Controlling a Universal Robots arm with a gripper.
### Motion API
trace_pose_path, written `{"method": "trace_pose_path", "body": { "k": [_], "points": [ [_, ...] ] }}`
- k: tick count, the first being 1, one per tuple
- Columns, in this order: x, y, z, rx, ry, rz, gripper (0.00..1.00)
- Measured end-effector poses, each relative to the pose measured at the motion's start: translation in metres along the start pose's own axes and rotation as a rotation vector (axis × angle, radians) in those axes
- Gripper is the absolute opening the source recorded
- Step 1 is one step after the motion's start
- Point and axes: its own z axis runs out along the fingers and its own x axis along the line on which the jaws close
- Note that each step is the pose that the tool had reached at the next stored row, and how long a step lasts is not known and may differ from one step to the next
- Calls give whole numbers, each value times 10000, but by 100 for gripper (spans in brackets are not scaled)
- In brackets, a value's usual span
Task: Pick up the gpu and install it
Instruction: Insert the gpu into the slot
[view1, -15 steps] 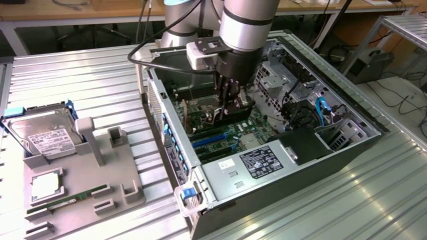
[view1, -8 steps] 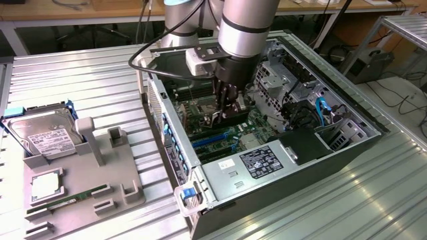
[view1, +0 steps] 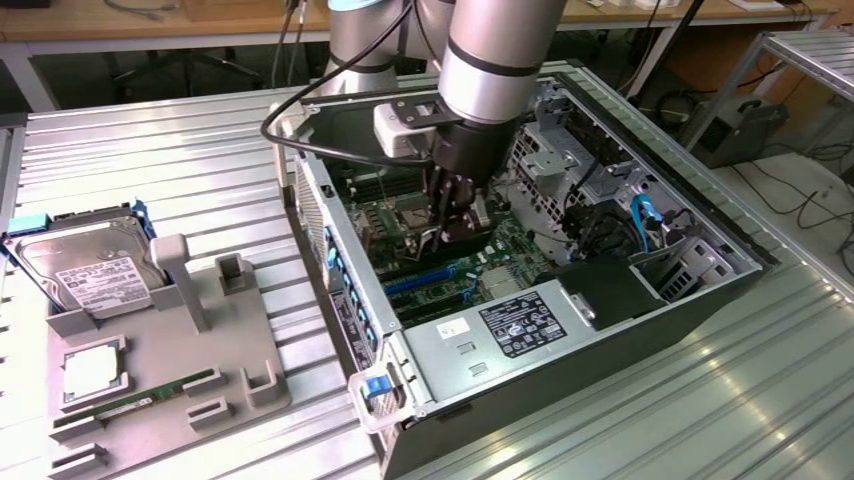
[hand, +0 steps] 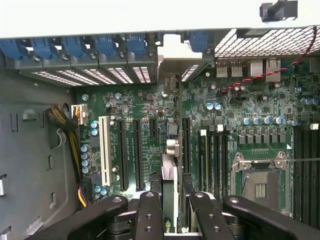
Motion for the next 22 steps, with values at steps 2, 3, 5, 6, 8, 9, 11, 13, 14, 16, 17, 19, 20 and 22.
{"method": "trace_pose_path", "body": {
  "k": [2,3,5,6,8,9,11,13,14,16,17,19,20,22],
  "points": [
    [1,-3,27,-1,1,-10,26],
    [2,-5,47,0,1,-32,26],
    [4,-5,71,0,3,-73,26],
    [5,-6,81,0,4,-95,26],
    [6,-6,98,1,6,-148,26],
    [7,-7,104,1,10,-179,26],
    [9,-6,118,1,14,-239,26],
    [9,2,132,2,15,-262,26],
    [9,7,137,1,16,-267,26],
    [9,20,150,2,15,-267,26],
    [10,24,157,2,14,-267,26],
    [9,32,173,2,15,-267,26],
    [8,36,180,2,17,-267,26],
    [7,44,201,2,22,-267,26]
  ]
}}
